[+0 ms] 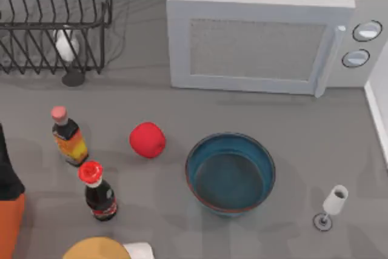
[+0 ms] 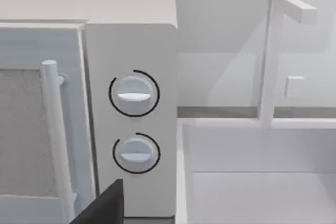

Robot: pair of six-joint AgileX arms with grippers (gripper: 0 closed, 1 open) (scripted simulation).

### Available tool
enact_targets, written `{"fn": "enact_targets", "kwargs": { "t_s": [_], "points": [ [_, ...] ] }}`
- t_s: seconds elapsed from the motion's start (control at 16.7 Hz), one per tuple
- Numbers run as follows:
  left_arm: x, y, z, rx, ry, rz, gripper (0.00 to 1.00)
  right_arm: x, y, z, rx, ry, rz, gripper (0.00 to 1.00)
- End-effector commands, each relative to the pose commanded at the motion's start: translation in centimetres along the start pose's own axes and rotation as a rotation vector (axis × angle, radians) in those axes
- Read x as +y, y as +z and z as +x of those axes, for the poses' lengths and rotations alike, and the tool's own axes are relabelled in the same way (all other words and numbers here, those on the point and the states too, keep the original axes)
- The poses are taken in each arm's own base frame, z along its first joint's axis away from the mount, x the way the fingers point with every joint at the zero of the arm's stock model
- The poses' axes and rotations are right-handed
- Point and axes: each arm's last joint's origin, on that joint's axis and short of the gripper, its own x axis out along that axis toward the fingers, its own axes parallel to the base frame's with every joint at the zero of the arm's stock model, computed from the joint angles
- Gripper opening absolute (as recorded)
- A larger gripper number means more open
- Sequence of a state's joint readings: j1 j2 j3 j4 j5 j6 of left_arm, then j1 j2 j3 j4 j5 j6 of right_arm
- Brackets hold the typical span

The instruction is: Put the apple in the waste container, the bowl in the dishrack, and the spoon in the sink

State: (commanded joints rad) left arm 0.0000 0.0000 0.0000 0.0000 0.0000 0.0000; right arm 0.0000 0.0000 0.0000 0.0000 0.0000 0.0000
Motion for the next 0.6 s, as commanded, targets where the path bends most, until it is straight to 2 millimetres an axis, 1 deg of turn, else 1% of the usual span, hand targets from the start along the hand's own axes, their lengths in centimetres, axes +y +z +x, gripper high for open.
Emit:
{"fn": "enact_targets", "kwargs": {
  "t_s": [0.18,0.3,0.48,0.6],
  "points": [
    [0.0,0.2,0.0,0.007,-0.003,0.002,1.00,0.0,0.0,0.0,0.000,0.000,0.000,1.00],
    [-0.2,1.1,0.1,0.045,-0.021,0.010,1.00,0.0,0.0,0.0,0.000,0.000,0.000,1.00],
    [-0.7,3.6,0.6,0.159,-0.069,0.036,1.00,0.0,0.0,0.0,0.000,0.000,0.000,1.00],
    [-1.3,5.7,1.7,0.271,-0.114,0.064,1.00,0.0,0.0,0.0,0.000,0.000,0.000,1.00]
  ]
}}
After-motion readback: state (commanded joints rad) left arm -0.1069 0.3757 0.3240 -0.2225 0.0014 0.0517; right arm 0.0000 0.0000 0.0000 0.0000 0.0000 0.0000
